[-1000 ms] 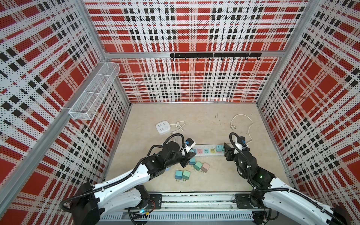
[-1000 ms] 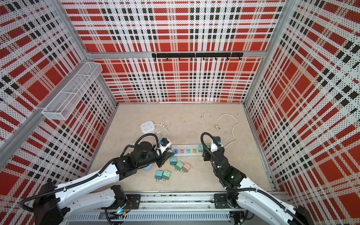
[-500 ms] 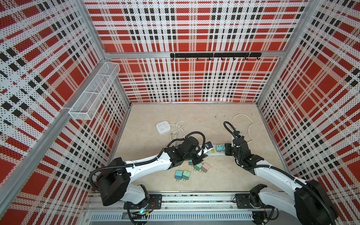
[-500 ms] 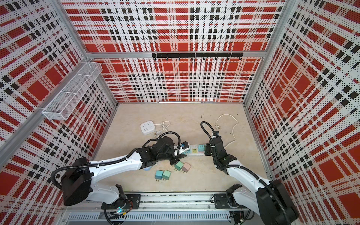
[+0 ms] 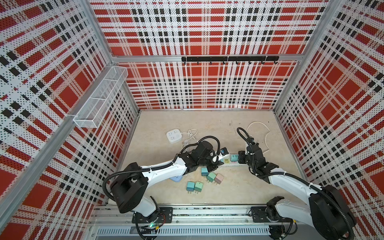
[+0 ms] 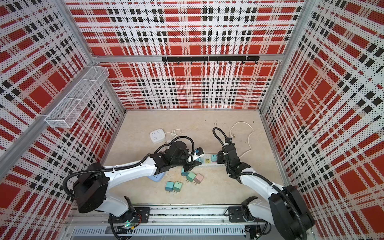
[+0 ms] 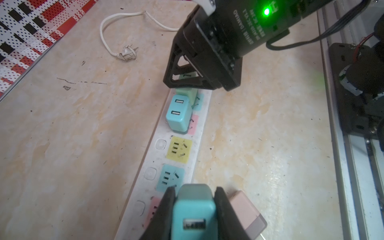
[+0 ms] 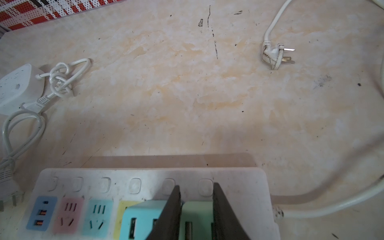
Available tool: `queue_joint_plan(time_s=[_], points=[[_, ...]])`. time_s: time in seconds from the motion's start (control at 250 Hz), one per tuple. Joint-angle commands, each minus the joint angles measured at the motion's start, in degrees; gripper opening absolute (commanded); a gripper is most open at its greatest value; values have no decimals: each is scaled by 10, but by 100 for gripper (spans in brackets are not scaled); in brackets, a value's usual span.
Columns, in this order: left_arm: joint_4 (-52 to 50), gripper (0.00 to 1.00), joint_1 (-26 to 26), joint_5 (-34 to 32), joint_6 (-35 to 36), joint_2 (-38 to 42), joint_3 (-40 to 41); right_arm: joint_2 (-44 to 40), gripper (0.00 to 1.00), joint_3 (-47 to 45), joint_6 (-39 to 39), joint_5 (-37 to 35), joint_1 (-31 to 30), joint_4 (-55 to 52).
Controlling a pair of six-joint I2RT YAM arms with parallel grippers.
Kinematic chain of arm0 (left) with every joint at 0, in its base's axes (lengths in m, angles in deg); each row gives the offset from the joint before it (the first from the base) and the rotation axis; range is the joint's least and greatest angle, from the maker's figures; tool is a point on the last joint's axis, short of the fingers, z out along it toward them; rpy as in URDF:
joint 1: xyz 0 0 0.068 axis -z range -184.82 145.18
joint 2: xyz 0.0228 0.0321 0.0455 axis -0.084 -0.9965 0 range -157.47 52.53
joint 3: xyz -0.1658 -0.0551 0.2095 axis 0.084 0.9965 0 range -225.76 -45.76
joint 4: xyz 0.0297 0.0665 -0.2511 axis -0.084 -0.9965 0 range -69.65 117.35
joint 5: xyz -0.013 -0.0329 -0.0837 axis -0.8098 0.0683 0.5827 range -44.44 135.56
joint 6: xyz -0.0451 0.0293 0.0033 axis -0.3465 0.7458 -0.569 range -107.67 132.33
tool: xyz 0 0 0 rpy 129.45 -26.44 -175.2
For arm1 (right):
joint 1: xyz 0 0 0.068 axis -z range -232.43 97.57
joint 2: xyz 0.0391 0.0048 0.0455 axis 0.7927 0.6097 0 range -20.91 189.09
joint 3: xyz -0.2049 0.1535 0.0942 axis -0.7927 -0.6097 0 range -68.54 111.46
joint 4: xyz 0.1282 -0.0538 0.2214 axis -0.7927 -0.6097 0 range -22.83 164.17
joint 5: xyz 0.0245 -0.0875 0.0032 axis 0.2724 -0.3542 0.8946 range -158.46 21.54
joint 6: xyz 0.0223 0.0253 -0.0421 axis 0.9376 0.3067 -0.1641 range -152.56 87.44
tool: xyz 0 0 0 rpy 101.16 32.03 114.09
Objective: Insert plugs into power strip
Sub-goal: Insert the plug into the socket.
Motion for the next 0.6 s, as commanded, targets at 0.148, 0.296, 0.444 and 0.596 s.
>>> queue_joint_plan(time_s=[0.148, 0.296, 0.444, 0.596], points=[[22, 0, -7, 32, 20, -49, -51, 27, 18, -28, 9, 8, -1, 22], [22, 0, -8, 42, 20, -87, -79, 27, 15, -41, 15, 3, -9, 29], [16, 0, -9, 48, 28, -121, -106, 24, 15, -41, 15, 3, -22, 33], [-5, 0, -11, 45, 42, -145, -129, -36, 19, -24, 14, -13, -22, -5]])
